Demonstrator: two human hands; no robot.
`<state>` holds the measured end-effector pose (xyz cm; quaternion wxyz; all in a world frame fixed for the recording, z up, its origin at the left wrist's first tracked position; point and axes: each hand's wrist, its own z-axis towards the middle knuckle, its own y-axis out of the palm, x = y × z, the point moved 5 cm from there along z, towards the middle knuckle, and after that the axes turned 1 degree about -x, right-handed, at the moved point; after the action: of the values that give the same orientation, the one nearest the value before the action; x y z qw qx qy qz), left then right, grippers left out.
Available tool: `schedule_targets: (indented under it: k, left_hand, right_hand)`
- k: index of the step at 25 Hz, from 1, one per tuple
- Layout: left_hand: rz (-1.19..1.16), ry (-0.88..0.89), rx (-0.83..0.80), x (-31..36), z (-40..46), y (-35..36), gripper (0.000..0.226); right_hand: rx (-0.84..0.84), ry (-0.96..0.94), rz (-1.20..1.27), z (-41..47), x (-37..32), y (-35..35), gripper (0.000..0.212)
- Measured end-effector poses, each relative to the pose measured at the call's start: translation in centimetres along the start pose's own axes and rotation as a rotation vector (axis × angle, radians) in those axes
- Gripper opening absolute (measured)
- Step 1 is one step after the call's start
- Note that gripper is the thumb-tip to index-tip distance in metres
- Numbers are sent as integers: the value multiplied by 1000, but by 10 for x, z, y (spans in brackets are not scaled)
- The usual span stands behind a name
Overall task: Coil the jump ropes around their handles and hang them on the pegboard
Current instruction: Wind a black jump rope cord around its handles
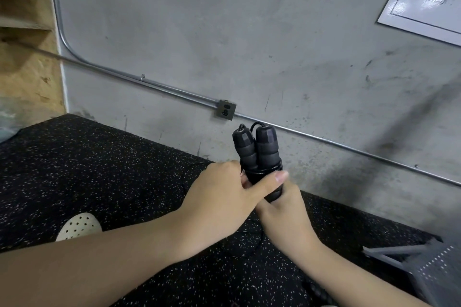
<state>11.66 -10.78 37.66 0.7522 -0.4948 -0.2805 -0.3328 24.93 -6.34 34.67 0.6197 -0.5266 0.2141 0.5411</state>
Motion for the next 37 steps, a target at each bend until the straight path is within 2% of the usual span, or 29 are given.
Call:
schedule_targets:
  k: [3,5,6,9,11,14,17,23,26,31,33,35,37]
  left_hand:
    - [-46,-28,15,-5,8,-6,67]
    - [-116,-23,-12,-15,15,-9,74]
    - [-161,4,-57,-19,17,-8,79]
    - [-256,141,-208,-18,13,-2,83]
    - [-259,167,-231,-18,12,0,88]
    - [-111,62,-217,-27,15,-4,96]
    - [72,-32,-211,-28,13,-8,85]
    - [101,81,-117,-13,9,-4,72]
    - [61,108,-86,2,3,2,56]
    - [91,185,-75,0,11,3,50]
    - [-39,211,-142,-8,15,1,50]
    - [-173,238,-250,-10,14,4,48]
    - [-259,275,-329,-7,10,6,40]
  right_hand:
    - [-36,-58,-140,-5,-8,5,16]
    - [-175,-77,-160,-6,-17,4,22]
    - [-286,-32,-78,-6,-18,2,25]
    - [-598,161,399,-13,-20,1,35]
    - [-666,189,469,-16,-18,3,32]
    - [-505,199,387,-10,-9,-3,32]
    - [-358,217,305,-5,-2,-13,31]
    - [-222,221,244,-1,1,-18,22]
    - [-161,137,158,1,-1,-17,17]
    - [-103,82,111,0,-3,-12,14]
    - [-281,138,216,0,-5,-11,12]
    - [-608,315,578,-9,-5,-5,19]
    - [-812,427,836,-18,-9,-4,29]
